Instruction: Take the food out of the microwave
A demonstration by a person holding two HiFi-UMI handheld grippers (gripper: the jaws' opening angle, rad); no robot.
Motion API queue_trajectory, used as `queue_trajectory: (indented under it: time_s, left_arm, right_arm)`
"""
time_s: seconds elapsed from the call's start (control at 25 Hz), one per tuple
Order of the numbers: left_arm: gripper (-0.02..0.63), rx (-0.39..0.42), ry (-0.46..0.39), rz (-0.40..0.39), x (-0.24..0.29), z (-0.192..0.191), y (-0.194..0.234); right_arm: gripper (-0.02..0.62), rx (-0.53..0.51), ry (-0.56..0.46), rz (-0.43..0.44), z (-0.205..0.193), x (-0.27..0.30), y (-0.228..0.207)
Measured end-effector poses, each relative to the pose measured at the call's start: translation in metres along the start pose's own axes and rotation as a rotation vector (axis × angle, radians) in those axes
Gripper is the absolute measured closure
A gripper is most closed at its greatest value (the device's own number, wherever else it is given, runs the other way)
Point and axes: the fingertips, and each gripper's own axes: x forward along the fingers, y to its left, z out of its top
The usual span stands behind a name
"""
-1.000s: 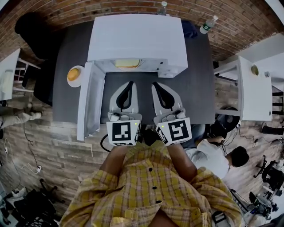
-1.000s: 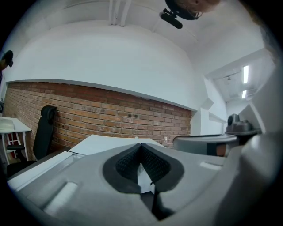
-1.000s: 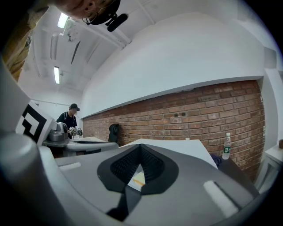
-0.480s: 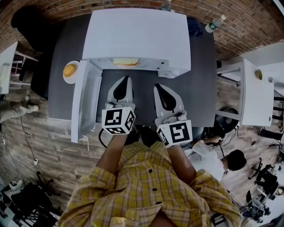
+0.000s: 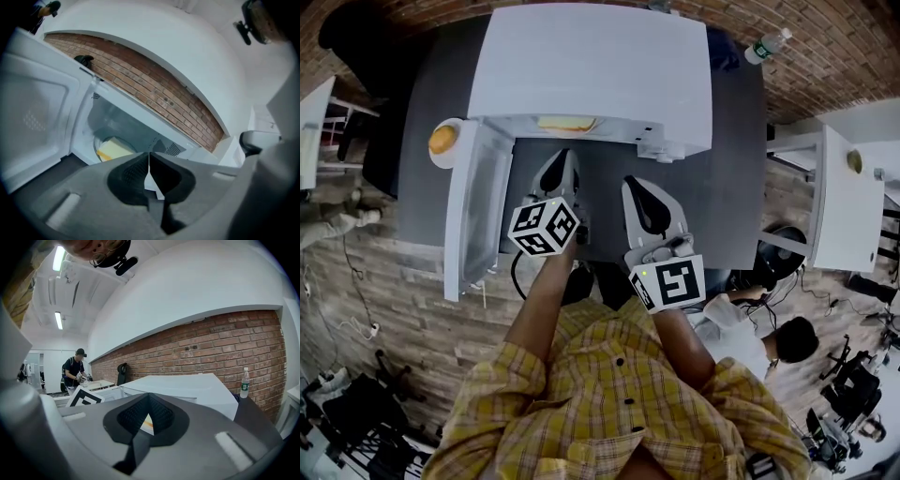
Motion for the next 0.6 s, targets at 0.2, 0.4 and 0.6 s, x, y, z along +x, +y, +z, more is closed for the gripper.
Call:
queue_trajectory:
  time_s: [0.2, 0.4, 0.6]
  left_arm:
    - [0.594, -0.165, 0.008, 0.011, 0.012, -0.018, 0.028]
    - [0.581, -0.289, 0.003, 0.007, 0.026, -0.032, 0.049]
    - [0.548, -0.495, -0.010, -0.020, 0.042, -0.041, 0.067]
  right_arm:
    - [0.592, 0.004, 0.013, 0.015, -0.005, 0.006, 0.004]
    - [0.592, 0.004, 0.038, 0.013, -0.015, 0.007, 0.000]
    - [0.592, 0.013, 0.043, 0.001, -0.017, 0.011, -0.004]
